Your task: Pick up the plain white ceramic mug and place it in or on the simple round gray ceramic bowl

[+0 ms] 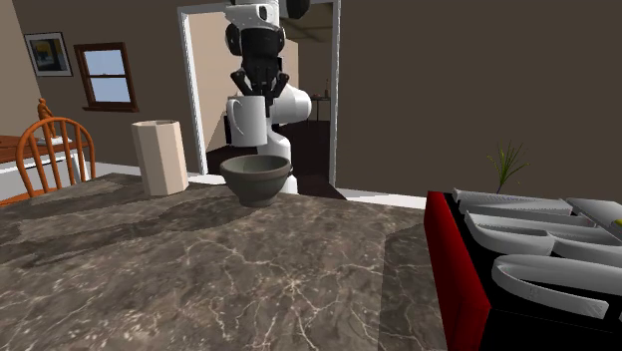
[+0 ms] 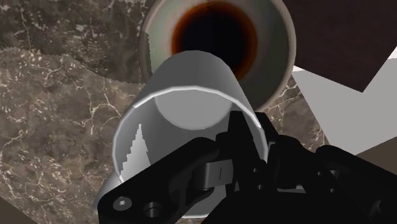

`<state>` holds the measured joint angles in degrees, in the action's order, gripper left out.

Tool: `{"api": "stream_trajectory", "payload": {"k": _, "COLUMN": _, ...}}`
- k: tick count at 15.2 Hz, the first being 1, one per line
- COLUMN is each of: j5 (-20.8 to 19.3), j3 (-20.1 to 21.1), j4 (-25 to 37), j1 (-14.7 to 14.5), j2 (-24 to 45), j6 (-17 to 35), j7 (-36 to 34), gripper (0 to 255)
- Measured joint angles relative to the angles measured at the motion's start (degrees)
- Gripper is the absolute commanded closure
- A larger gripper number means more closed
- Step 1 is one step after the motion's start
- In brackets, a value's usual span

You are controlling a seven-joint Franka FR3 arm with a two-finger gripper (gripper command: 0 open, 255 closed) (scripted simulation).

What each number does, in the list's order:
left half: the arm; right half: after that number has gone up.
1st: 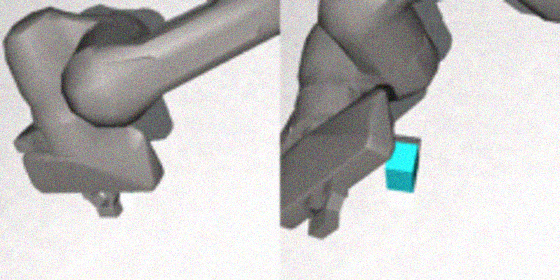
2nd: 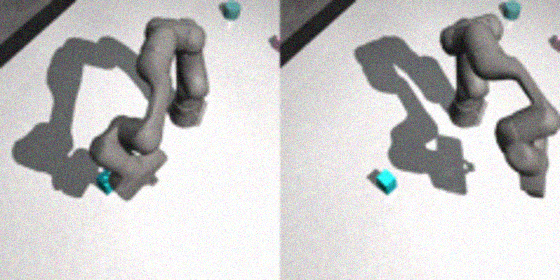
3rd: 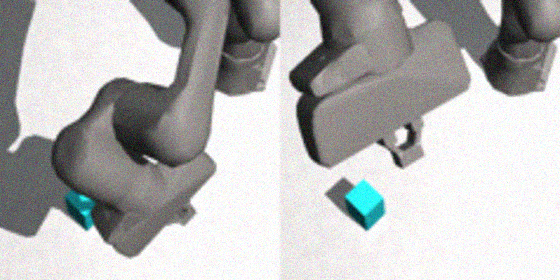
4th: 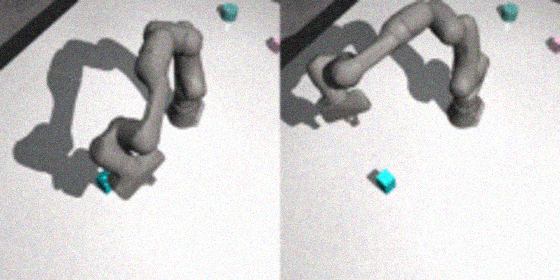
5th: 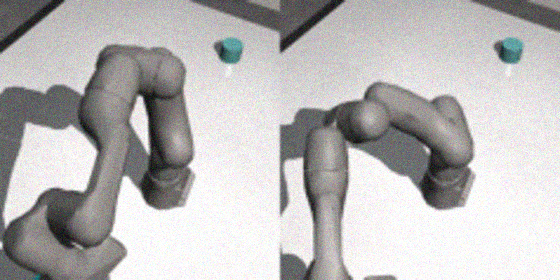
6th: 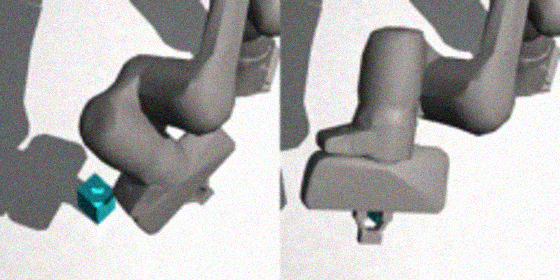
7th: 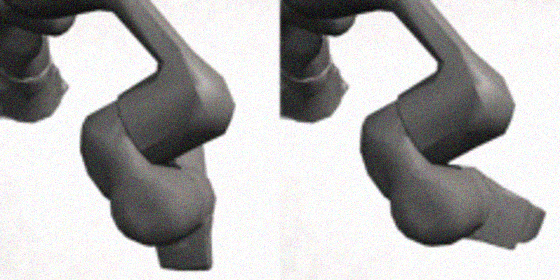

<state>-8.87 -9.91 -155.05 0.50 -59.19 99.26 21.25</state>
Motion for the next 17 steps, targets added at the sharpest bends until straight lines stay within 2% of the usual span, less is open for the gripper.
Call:
{"api": "stream_trajectory", "payload": {"k": 8, "j5": -0.9, "j3": -0.8, "j4": -6.6, "j1": 0.5, "j2": -0.4, "j6": 6.1, "j7": -0.3, "gripper": 255}}
{"api": "stream_trajectory", "payload": {"k": 14, "j5": -1.2, "j3": -1.1, "j4": -7.2, "j1": 0.7, "j2": -0.5, "j6": 6.7, "j7": -0.1, "gripper": 255}}
{"api": "stream_trajectory", "payload": {"k": 15, "j5": -1.2, "j3": -1.1, "j4": -7.2, "j1": 0.7, "j2": -0.5, "j6": 6.7, "j7": -0.1, "gripper": 0}}
{"api": "stream_trajectory", "payload": {"k": 17, "j5": -1.2, "j3": -1.1, "j4": -7.2, "j1": 0.7, "j2": -0.5, "j6": 6.7, "j7": -0.1, "gripper": 0}}
